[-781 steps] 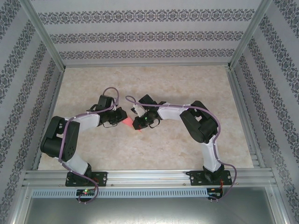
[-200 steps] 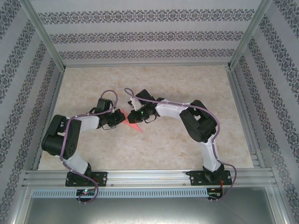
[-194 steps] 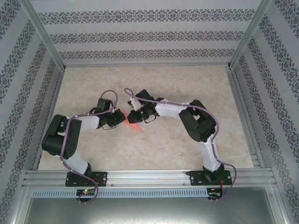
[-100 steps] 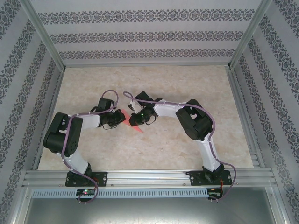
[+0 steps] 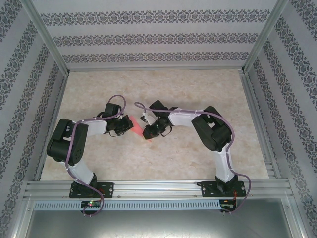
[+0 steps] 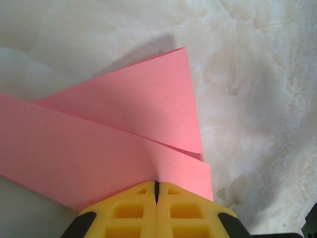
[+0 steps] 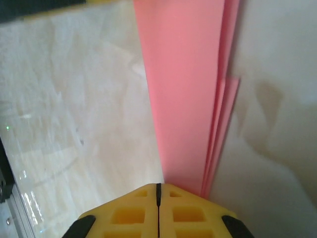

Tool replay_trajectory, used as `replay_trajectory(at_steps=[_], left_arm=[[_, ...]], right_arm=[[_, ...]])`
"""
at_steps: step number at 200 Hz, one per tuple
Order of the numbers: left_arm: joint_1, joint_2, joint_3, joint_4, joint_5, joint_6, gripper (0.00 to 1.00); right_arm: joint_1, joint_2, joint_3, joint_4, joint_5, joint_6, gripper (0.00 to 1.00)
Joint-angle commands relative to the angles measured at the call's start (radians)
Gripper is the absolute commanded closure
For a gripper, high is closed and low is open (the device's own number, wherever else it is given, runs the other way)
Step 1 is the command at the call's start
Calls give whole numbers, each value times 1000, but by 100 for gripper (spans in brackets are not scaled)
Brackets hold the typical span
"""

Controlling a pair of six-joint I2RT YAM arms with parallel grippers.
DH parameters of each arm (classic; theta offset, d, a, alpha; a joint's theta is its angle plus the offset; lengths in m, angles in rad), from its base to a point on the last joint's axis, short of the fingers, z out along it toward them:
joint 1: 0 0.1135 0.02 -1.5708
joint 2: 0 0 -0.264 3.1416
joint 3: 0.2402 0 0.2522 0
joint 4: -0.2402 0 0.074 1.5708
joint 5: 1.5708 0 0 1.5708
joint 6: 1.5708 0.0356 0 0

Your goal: Fold a paper plane with a square sheet of paper (pick it up from the middle)

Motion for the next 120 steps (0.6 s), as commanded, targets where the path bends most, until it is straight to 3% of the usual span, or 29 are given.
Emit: replay_trajectory(at_steps=[1,72,90,107,120], left_arm=[[-5,55,-15,-101,-118,-3,93],[-9,-4,41,-133,-77,45,88],[-25,-59,86,-191,-93,57,80],[-48,-114,131,-274,-142,55,68],[-72,-145,166,-370,-213,39,57]], right_arm=[[-1,-48,-89,-95,-15,-37,93],[-48,-271,-238,47,133,45,91],[-57,-335,-261,124,261,106,78],[-69,-386,-289,174,391,147,60],[-81,-411,-295,178,468,160,53]])
